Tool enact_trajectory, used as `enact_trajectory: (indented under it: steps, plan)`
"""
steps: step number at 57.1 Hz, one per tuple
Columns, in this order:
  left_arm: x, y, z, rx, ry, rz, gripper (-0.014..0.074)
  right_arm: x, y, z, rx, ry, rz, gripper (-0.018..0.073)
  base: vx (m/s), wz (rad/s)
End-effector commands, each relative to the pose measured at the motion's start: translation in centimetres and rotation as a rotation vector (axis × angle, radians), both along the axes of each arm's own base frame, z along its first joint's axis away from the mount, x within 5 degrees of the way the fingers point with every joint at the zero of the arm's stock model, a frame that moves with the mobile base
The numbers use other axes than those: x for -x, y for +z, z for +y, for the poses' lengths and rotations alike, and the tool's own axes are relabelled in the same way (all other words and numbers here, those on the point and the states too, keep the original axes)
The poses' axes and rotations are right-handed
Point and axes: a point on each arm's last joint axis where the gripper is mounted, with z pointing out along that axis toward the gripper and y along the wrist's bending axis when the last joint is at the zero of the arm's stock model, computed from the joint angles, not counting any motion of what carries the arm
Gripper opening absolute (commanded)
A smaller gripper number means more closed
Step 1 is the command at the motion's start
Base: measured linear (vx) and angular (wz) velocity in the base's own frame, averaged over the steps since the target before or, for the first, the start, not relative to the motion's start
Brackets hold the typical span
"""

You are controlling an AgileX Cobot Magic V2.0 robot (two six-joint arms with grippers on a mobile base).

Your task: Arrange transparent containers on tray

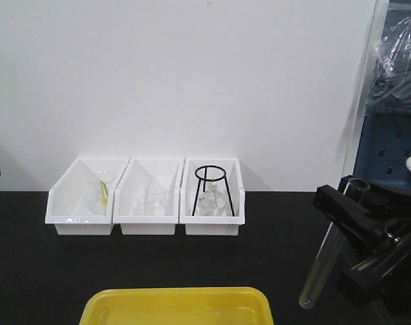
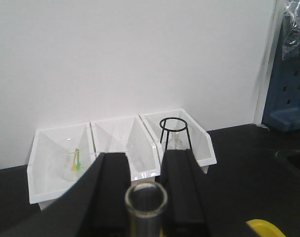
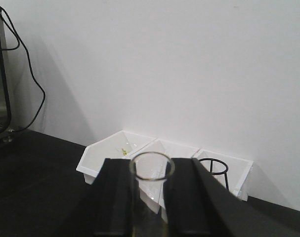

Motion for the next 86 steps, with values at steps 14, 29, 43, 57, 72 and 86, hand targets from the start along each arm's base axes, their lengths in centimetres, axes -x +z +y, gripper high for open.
enact_trajectory:
  steps: [14, 29, 43, 57, 72, 86]
  plan:
    - [-2.0, -0.9, -1.0, 0.095, -0.003, 0.14, -0.0006, 0.5, 1.8, 0.1, -0.051, 0.036, -0.086, -0.0011, 0.0, 0.0]
    - [-10.9, -8.3, -4.6, 0.06, 0.031, 0.66, -0.0006, 0.5, 1.8, 0.1, -0.05, 0.034, -0.084, -0.0011, 0.0, 0.0]
    - [-18.4, -14.4, -8.6, 0.027, -0.05, 0.971, -0.0006, 0.4, 1.6, 0.0, -0.04, 0.02, -0.065, -0.0011, 0.0, 0.0]
    - [-21.8, -18.8, -9.6, 0.021, 0.047, 1.159, -0.0005, 0.3, 1.4, -0.1, -0.028, 0.002, -0.042, -0.0011, 0.0, 0.0]
    - [-22.1, -20.0, -8.8, -0.001, 0.177, 1.185, 0.0022, 0.3, 1.4, -0.1, -0.028, 0.002, -0.042, -0.0011, 0.0, 0.0]
    - [-22.2, -21.7, -8.7, -0.055, 0.177, 1.24, 0.0165, 0.3, 1.4, -0.1, -0.028, 0.002, -0.043, -0.0011, 0.0, 0.0]
